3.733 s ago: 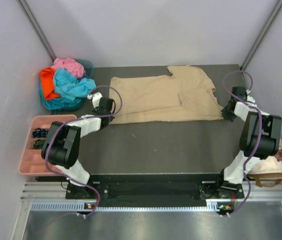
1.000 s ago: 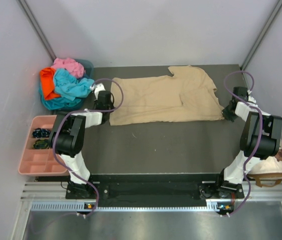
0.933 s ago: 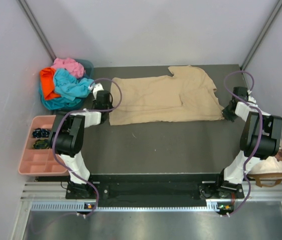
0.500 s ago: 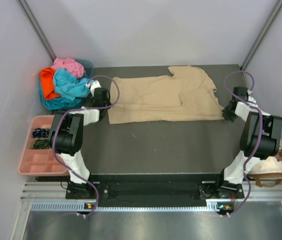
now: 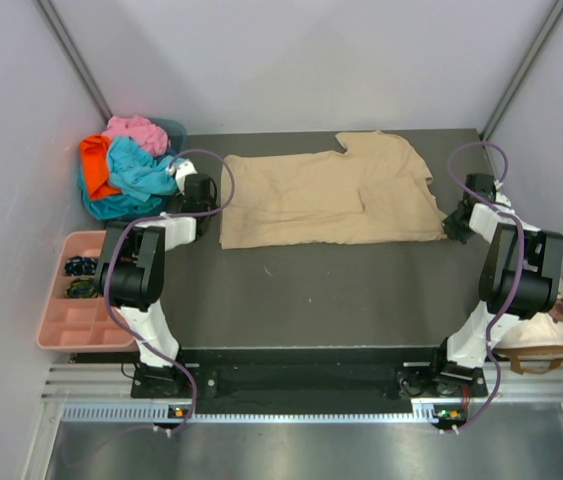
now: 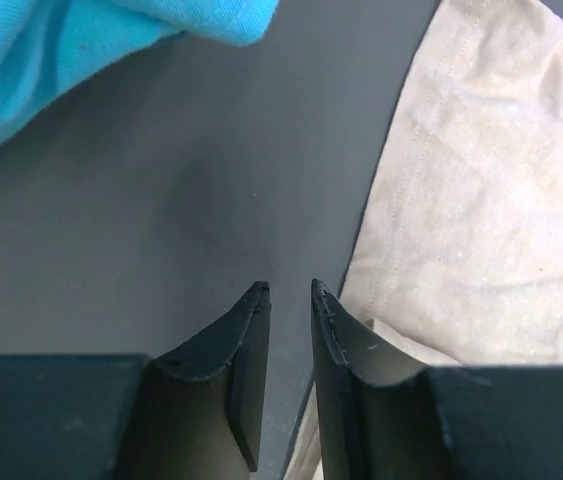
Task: Fold and stack the t-shirts
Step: Fold the flattened tshirt in 1/3 of the way
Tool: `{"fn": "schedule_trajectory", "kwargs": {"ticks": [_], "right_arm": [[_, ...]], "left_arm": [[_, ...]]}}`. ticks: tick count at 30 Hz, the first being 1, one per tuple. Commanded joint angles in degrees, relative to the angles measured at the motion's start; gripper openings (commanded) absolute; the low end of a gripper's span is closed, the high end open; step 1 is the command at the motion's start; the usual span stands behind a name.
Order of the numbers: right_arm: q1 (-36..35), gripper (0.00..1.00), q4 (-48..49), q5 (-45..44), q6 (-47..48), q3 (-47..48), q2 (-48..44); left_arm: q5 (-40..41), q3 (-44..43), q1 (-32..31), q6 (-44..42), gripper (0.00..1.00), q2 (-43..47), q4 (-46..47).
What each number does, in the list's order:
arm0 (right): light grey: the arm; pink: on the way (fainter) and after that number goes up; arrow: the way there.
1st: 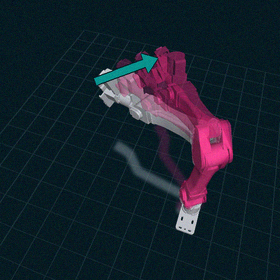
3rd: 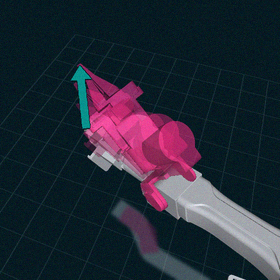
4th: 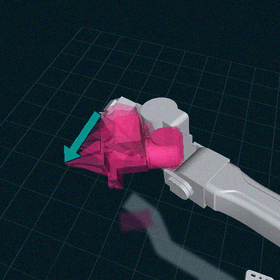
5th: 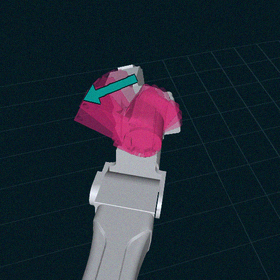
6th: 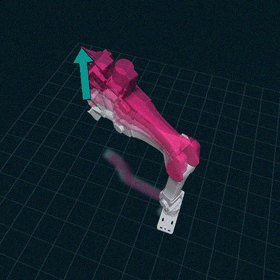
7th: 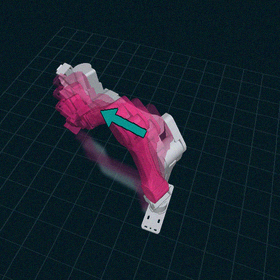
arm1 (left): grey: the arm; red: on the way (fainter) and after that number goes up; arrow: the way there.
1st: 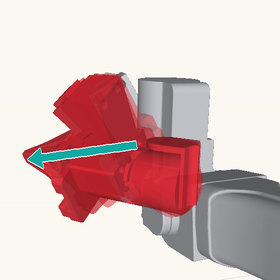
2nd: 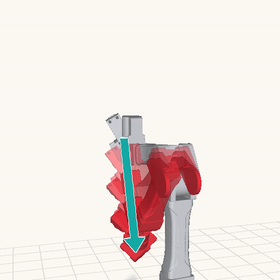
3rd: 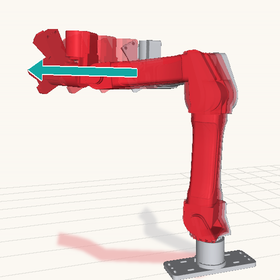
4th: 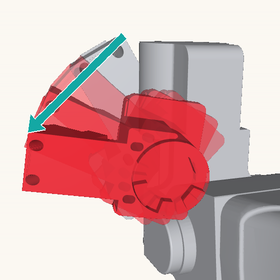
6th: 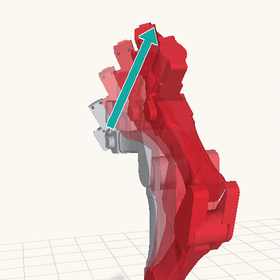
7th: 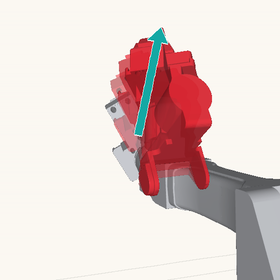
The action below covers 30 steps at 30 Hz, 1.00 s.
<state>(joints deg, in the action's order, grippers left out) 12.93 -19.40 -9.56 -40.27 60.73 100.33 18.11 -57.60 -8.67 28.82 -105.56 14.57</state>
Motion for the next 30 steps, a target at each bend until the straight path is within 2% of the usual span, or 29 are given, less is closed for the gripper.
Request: {"fn": "schedule_trajectory", "kwargs": {"ticks": [1, 2, 4, 6, 7, 9, 10, 11, 12, 18, 21, 22, 24, 30], "right_arm": [[0.96, 0.05, 0.41, 0.42, -1.04, 0.00, -1.54], [0.96, 0.08, 0.33, 0.33, -1.04, 0.00, -1.63], [1.05, 0.20, 0.24, -0.02, -1.30, 0.09, -2.33], [1.05, 0.26, -0.02, -0.63, -1.48, 0.27, -2.95], [1.05, 0.37, -0.11, -0.98, -1.48, 0.27, -3.21], [1.05, 0.48, -0.73, -2.56, -1.83, 0.18, -3.91], [1.05, 0.60, -0.82, -3.18, -2.00, 0.18, -4.96], [1.05, 0.65, -0.82, -3.79, -2.35, 0.00, -5.49], [0.96, 0.67, -0.47, -4.58, -2.70, -0.43, -6.46], [0.87, 0.73, -0.64, -5.29, -1.48, -0.70, -11.30], [0.08, 0.75, -0.91, -4.94, -0.34, -1.05, -13.32], [-0.27, 0.80, -0.90, -4.77, 0.10, -1.05, -13.67], [-1.59, 0.82, -1.17, -3.80, 1.33, -0.44, -14.11], [-7.03, 0.86, -1.78, -1.95, 3.00, 0.18, -15.61]], "left_arm": [[3.59, -1.55, 0.23, 1.06, 0.31, 2.71, -1.03], [4.64, -1.37, 0.23, 1.06, 0.37, 3.16, -1.29], [5.35, -0.85, 0.23, 1.24, 0.38, 4.82, -1.65], [5.88, -0.15, 0.23, 1.77, 0.41, 5.88, -2.00], [5.97, 0.12, 0.23, 1.94, 0.47, 6.85, -1.91], [6.06, 0.82, 0.14, 2.82, 0.49, 7.64, -2.17], [6.06, 1.17, 0.14, 3.08, 0.50, 8.43, -2.09], [6.06, 1.44, 0.05, 3.52, 0.50, 8.96, -2.17], [6.06, 2.05, 0.14, 3.70, 0.54, 9.31, -2.26], [2.64, 6.26, -1.00, 6.25, 0.61, 13.53, -2.35], [1.14, 8.90, -2.92, 7.39, 0.79, 15.82, -2.79], [1.14, 9.52, -3.54, 7.48, 0.89, 16.78, -2.44], [0.70, 10.84, -5.47, 8.18, 0.94, 17.40, -2.35], [0.52, 11.81, -10.40, 8.53, 0.98, 18.46, -4.11]]}}
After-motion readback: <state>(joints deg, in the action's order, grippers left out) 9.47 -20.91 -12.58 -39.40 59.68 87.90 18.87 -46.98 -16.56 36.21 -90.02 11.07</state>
